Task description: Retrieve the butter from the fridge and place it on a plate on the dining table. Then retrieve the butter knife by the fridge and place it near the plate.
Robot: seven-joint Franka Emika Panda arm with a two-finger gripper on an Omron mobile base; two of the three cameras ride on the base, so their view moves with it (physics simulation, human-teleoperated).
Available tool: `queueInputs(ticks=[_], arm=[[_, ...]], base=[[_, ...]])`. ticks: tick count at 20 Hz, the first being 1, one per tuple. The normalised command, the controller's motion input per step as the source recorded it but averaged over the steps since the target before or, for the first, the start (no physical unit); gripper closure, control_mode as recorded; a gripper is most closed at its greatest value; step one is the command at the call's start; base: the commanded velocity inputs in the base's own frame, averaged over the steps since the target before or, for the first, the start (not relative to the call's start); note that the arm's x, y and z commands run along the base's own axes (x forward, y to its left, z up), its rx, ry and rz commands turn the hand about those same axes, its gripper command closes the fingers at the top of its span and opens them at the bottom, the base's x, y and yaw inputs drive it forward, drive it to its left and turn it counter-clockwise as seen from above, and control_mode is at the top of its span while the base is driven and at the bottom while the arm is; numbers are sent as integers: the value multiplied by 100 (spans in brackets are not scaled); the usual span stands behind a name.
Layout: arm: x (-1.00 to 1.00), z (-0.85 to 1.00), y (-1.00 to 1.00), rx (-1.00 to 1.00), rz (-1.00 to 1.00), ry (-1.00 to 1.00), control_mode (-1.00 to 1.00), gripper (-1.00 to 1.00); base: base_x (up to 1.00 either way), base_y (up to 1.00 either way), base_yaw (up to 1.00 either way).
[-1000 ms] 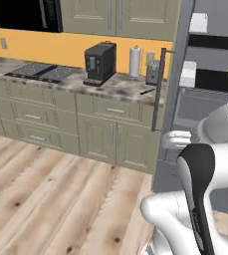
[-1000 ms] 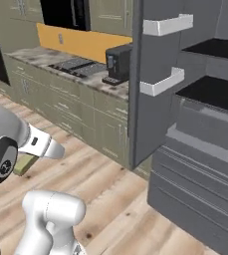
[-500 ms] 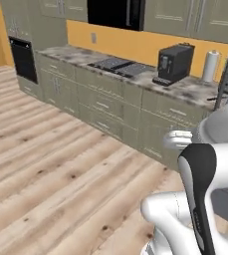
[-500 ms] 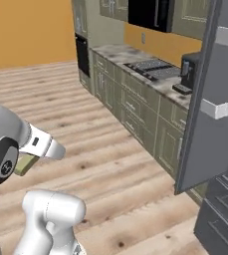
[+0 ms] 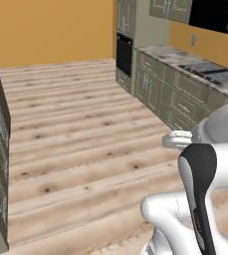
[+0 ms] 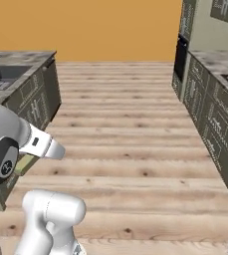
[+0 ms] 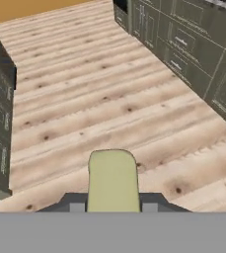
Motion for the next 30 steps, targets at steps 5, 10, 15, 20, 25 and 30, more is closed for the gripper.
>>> queueInputs(ticks=[5, 10, 15, 20, 25, 30], arm=[[0, 0, 0, 0, 0, 0, 100, 100], [0, 0, 0, 0, 0, 0, 100, 100], [0, 0, 0, 0, 0, 0, 100, 100], [0, 0, 0, 0, 0, 0, 100, 100], [0, 0, 0, 0, 0, 0, 100, 100], [0, 0, 0, 0, 0, 0, 100, 100]], base=[[0, 2, 47], [1, 75, 1], [0, 98, 0], [0, 81, 0], [-1, 100, 0], [0, 100, 0]])
